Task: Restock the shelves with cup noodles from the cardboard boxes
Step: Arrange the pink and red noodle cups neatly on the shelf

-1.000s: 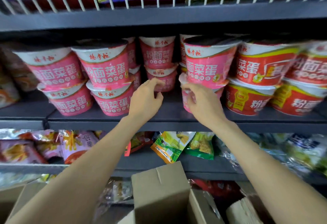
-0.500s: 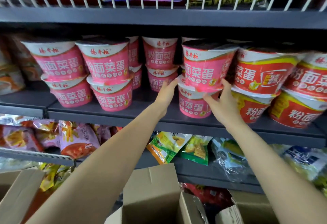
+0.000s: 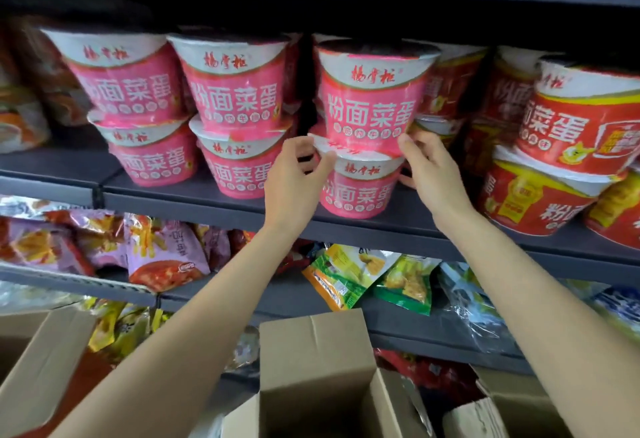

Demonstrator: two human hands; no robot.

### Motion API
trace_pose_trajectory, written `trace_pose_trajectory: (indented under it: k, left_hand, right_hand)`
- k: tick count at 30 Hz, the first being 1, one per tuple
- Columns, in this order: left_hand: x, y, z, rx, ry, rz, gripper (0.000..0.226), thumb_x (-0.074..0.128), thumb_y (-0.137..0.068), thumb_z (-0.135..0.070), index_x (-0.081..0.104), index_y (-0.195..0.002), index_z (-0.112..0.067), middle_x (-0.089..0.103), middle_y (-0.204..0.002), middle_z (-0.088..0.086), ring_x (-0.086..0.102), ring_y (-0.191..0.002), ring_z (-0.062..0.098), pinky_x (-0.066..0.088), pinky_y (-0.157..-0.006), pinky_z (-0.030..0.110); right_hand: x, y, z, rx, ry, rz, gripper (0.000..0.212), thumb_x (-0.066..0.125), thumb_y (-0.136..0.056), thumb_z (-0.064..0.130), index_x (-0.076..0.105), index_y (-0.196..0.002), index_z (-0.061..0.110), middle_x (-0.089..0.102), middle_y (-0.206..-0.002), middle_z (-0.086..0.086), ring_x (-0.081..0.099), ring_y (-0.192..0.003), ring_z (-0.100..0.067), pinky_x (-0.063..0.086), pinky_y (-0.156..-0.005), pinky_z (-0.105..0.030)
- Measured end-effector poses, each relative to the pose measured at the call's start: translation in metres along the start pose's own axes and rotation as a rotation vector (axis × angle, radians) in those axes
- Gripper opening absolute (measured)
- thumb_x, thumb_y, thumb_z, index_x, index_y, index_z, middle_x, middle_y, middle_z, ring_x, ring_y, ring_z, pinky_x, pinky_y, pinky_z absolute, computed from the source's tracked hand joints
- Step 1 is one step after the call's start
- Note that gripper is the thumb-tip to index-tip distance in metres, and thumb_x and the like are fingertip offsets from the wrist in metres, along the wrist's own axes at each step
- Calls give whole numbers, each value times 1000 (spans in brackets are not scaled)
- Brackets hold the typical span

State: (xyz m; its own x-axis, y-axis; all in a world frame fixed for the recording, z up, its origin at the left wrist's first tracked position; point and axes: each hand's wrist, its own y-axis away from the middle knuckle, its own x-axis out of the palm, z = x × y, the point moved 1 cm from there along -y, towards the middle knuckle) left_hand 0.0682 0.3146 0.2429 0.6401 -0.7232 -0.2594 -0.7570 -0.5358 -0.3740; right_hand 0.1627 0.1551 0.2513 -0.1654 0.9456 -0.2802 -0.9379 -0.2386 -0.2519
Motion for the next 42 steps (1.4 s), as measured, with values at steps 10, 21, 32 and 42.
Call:
trace_pose_trajectory:
  k: [10,21,32,42]
  left_hand:
    - [-6,-28,10,40,-144,-5,55,65,-84,-44,49,-129,-18,56,-118,1,56,-89,6,47,-80,24]
    - [-11,-48,-18,9,139,48,51,55,-92,-16,39,-141,-17,50,-134,-5,50,-115,5,43,-94,19]
    - [-6,-24,-19,139,42,46,64,66,-85,-22,35,-141,-20,47,-136,-4,47,-121,10,42,-98,31]
    - [10,-11,-10,56,-104,51,69,65,-84,-37,32,-144,-24,41,-141,0,41,-127,18,39,-96,34]
  right_hand:
    - [26,-20,8,-60,174,-22,49,57,-92,35,44,-135,16,49,-133,-7,47,-122,-19,40,-104,-37]
    - [16,-16,35,-217,59,-64,56,55,-93,13,31,-144,16,47,-139,0,48,-121,-7,44,-98,-21]
    - [13,-25,42,-149,-9,142,73,59,-88,9,22,-149,23,51,-132,7,49,-118,-6,43,-101,-28]
    - [12,-19,22,-64,70,117,72,63,-85,17,28,-148,24,50,-139,4,48,-124,-13,41,-105,-37]
